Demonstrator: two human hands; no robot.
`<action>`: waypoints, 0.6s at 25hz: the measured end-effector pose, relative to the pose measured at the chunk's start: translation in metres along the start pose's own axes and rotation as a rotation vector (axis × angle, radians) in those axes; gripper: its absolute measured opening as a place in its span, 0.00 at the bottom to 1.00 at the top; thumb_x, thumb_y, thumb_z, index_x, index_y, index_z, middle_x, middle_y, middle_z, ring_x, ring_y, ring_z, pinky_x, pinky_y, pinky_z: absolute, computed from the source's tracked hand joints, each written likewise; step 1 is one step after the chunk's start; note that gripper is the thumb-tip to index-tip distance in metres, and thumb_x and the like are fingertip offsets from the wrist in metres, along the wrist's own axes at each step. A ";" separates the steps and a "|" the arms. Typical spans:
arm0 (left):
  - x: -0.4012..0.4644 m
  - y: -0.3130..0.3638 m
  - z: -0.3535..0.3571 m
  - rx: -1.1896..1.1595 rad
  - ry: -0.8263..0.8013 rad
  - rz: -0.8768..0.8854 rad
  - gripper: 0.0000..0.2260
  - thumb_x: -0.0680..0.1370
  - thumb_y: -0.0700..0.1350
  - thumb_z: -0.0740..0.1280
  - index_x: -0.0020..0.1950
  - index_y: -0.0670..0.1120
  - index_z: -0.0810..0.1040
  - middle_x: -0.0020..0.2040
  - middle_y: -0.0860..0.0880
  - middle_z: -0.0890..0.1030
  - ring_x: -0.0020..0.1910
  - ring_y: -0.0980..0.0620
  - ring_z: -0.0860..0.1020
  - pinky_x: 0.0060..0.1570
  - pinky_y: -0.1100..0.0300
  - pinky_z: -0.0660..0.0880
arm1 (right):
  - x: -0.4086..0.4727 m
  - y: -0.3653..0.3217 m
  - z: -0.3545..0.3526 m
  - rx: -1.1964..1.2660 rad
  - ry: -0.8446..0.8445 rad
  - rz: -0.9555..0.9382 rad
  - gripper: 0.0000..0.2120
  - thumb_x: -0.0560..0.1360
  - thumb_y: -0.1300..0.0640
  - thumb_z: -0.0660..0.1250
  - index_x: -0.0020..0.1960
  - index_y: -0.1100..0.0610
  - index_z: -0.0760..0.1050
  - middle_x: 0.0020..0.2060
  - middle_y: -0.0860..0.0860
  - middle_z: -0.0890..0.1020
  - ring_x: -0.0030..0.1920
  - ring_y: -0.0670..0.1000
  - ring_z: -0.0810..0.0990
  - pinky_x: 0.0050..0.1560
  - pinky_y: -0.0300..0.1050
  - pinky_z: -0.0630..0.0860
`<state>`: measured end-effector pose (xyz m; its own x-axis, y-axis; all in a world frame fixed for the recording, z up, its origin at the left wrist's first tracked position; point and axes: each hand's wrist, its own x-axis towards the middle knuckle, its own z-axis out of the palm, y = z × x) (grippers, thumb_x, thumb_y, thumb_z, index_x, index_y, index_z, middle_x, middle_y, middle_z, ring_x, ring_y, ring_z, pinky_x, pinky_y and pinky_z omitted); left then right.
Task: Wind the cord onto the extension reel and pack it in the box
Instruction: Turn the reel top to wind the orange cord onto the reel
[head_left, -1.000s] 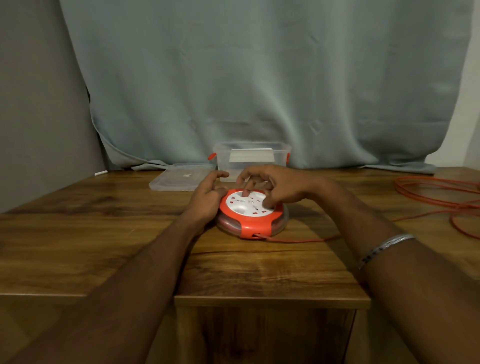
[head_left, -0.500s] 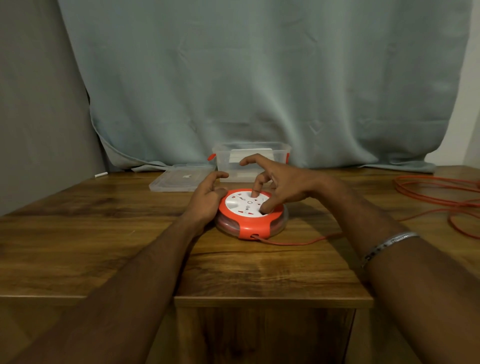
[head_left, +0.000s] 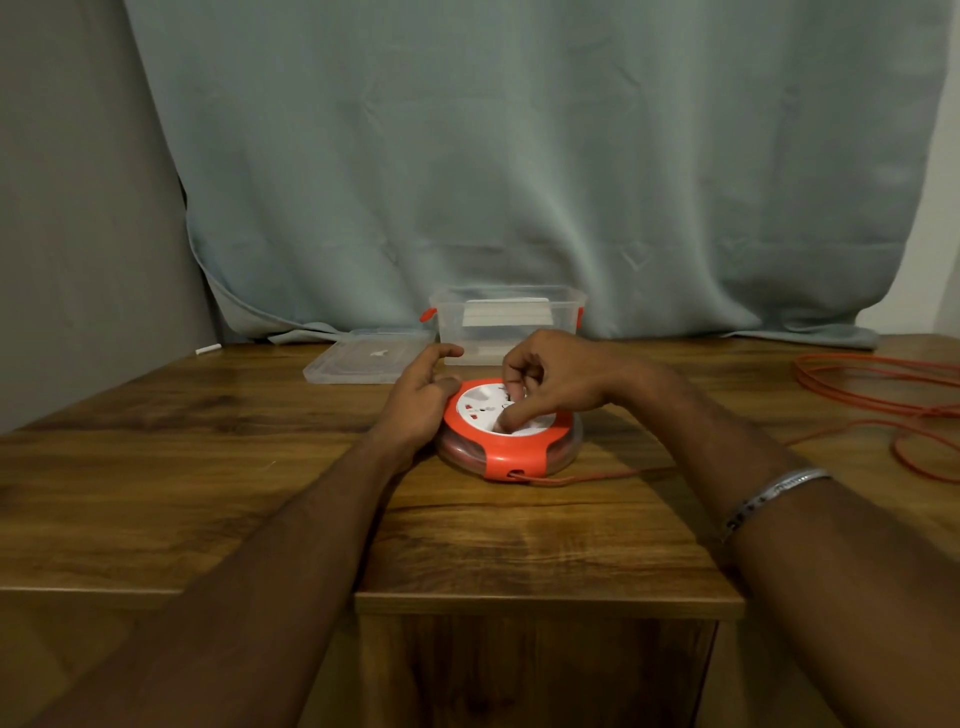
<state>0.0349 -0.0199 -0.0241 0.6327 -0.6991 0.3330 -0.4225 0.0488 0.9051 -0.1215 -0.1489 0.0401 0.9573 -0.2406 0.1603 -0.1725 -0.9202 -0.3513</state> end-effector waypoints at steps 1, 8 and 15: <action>0.000 0.000 0.000 -0.004 0.003 0.005 0.14 0.83 0.42 0.60 0.63 0.59 0.74 0.50 0.47 0.83 0.43 0.46 0.84 0.40 0.48 0.82 | 0.001 0.000 0.001 -0.010 0.013 0.000 0.13 0.67 0.47 0.82 0.38 0.53 0.80 0.25 0.37 0.78 0.28 0.35 0.75 0.30 0.34 0.68; 0.000 -0.001 -0.001 0.005 0.005 0.013 0.14 0.83 0.42 0.61 0.64 0.58 0.74 0.49 0.48 0.83 0.44 0.44 0.84 0.43 0.44 0.83 | 0.003 -0.008 0.012 -0.053 0.073 -0.066 0.22 0.72 0.43 0.76 0.28 0.55 0.75 0.22 0.47 0.72 0.27 0.47 0.70 0.34 0.48 0.68; 0.001 -0.002 -0.001 -0.006 0.004 -0.002 0.14 0.83 0.43 0.61 0.65 0.58 0.74 0.49 0.46 0.83 0.37 0.50 0.81 0.33 0.56 0.79 | -0.004 0.002 -0.005 0.091 0.122 -0.086 0.09 0.73 0.54 0.79 0.42 0.58 0.83 0.35 0.54 0.85 0.32 0.43 0.78 0.38 0.41 0.75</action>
<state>0.0372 -0.0201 -0.0255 0.6359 -0.6967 0.3321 -0.4173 0.0516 0.9073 -0.1265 -0.1513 0.0434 0.9313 -0.2027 0.3026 -0.0635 -0.9086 -0.4129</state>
